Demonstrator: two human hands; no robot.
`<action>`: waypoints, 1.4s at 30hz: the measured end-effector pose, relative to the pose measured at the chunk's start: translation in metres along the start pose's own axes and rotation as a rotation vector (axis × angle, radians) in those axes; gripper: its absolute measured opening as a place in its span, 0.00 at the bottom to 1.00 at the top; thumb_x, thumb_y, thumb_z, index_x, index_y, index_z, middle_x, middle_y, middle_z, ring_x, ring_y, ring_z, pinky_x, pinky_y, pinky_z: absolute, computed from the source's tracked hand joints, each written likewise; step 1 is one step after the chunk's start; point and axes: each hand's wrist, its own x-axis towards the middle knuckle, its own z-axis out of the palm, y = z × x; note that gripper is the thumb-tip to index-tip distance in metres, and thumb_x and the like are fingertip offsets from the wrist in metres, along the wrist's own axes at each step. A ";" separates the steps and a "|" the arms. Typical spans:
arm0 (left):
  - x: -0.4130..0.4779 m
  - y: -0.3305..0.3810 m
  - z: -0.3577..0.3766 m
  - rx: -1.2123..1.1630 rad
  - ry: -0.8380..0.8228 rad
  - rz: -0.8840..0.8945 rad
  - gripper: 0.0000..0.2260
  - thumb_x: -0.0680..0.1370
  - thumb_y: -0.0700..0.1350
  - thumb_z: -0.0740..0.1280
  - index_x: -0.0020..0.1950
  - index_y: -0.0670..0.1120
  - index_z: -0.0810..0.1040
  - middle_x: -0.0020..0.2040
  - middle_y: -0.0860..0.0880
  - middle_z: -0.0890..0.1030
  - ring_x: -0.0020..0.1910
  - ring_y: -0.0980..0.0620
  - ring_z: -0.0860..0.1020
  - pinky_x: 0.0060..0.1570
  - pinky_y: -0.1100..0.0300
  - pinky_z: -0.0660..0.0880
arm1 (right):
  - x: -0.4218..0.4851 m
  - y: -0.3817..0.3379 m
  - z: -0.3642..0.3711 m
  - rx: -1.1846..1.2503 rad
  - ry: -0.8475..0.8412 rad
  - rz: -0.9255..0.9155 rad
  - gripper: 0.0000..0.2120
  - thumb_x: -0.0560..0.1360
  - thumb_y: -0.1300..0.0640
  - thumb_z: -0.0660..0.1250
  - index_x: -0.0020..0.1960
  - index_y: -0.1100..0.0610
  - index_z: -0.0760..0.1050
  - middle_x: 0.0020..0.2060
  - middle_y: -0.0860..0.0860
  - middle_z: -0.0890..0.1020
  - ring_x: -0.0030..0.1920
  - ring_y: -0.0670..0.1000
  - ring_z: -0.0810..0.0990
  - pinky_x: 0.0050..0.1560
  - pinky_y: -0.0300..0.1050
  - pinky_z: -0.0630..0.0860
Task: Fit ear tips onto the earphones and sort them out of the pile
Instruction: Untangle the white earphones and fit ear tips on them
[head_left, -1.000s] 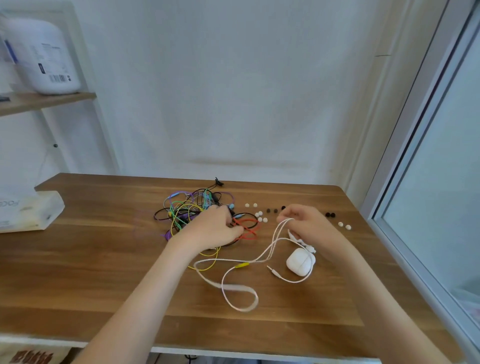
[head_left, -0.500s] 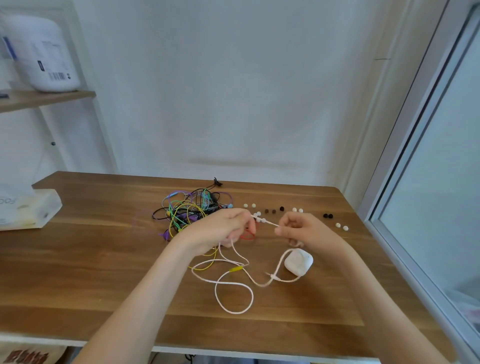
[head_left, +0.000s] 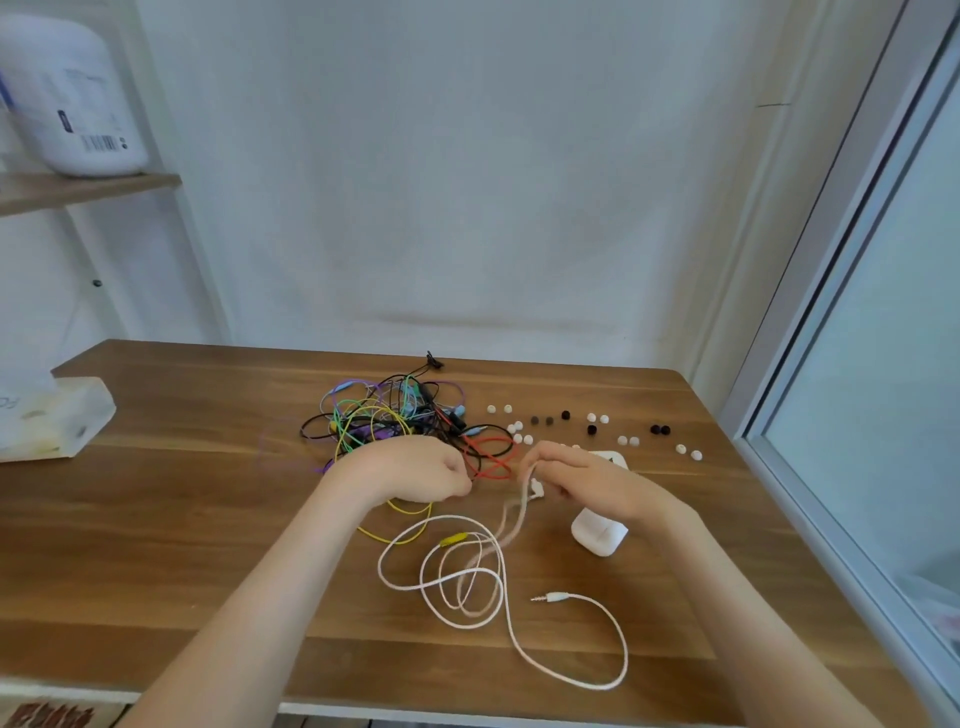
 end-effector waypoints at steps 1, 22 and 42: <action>0.001 0.001 -0.001 0.015 0.018 -0.008 0.12 0.81 0.48 0.58 0.53 0.45 0.79 0.48 0.47 0.78 0.48 0.47 0.75 0.50 0.55 0.71 | 0.001 0.001 0.001 -0.006 -0.013 0.011 0.13 0.82 0.54 0.53 0.51 0.46 0.76 0.33 0.43 0.71 0.35 0.42 0.69 0.42 0.37 0.65; 0.077 0.032 0.061 -0.047 0.235 0.387 0.09 0.81 0.51 0.62 0.54 0.49 0.64 0.51 0.52 0.66 0.51 0.50 0.71 0.47 0.57 0.67 | 0.022 0.029 -0.006 -0.127 0.128 0.047 0.07 0.75 0.59 0.68 0.51 0.51 0.73 0.46 0.51 0.82 0.49 0.49 0.80 0.52 0.43 0.75; 0.103 0.013 0.084 -0.320 0.546 0.357 0.10 0.80 0.43 0.62 0.60 0.51 0.77 0.47 0.54 0.72 0.40 0.61 0.70 0.42 0.69 0.64 | 0.027 0.052 -0.036 -0.161 0.159 0.088 0.01 0.76 0.54 0.67 0.48 0.49 0.76 0.42 0.45 0.79 0.42 0.42 0.77 0.44 0.35 0.74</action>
